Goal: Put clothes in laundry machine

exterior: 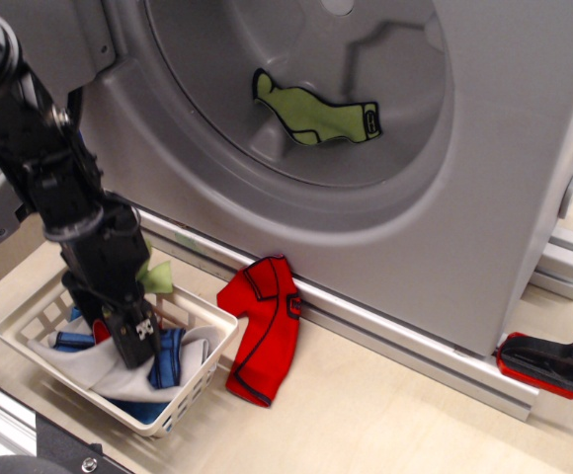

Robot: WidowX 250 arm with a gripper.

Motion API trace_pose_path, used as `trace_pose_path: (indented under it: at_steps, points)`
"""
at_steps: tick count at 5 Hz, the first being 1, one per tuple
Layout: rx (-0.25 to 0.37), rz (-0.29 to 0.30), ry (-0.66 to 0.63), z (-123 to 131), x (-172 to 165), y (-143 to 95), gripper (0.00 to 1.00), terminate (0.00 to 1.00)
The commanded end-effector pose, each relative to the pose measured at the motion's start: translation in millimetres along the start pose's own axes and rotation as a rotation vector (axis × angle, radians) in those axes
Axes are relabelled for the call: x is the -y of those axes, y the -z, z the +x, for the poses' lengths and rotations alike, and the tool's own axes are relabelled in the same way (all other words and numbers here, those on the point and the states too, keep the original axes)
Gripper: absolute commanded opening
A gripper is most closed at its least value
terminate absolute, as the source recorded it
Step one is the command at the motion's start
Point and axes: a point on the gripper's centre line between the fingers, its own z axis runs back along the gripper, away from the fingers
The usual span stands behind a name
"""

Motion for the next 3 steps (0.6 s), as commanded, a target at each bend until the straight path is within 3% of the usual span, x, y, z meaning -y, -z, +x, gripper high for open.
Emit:
trace_pose_path:
  at_steps: [1, 2, 3]
  points:
    - [0.05, 0.132, -0.026, 9, -7, 19, 1.0, 0.0]
    - [0.119, 0.217, -0.059, 12, -8, 18, 0.0, 0.0]
    - [0.152, 0.245, -0.074, 16, -5, 6, 0.0, 0.0]
